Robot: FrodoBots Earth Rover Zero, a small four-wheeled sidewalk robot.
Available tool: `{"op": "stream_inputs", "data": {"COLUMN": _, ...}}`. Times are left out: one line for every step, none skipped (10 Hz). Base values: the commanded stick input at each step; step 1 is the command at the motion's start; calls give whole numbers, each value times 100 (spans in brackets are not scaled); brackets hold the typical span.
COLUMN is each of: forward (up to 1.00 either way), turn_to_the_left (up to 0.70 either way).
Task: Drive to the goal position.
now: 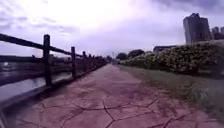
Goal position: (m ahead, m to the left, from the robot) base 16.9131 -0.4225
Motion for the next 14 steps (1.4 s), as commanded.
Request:
{"op": "stream_inputs", "data": {"forward": 100, "turn_to_the_left": 0}}
{"op": "stream_inputs", "data": {"forward": 100, "turn_to_the_left": 0}}
{"op": "stream_inputs", "data": {"forward": 100, "turn_to_the_left": 2}}
{"op": "stream_inputs", "data": {"forward": 100, "turn_to_the_left": 6}}
{"op": "stream_inputs", "data": {"forward": 100, "turn_to_the_left": 10}}
{"op": "stream_inputs", "data": {"forward": 100, "turn_to_the_left": 11}}
{"op": "stream_inputs", "data": {"forward": 100, "turn_to_the_left": 2}}
{"op": "stream_inputs", "data": {"forward": 100, "turn_to_the_left": 0}}
{"op": "stream_inputs", "data": {"forward": 100, "turn_to_the_left": 0}}
{"op": "stream_inputs", "data": {"forward": 100, "turn_to_the_left": 0}}
{"op": "stream_inputs", "data": {"forward": 100, "turn_to_the_left": 0}}
{"op": "stream_inputs", "data": {"forward": 100, "turn_to_the_left": 0}}
{"op": "stream_inputs", "data": {"forward": 100, "turn_to_the_left": 0}}
{"op": "stream_inputs", "data": {"forward": 100, "turn_to_the_left": 0}}
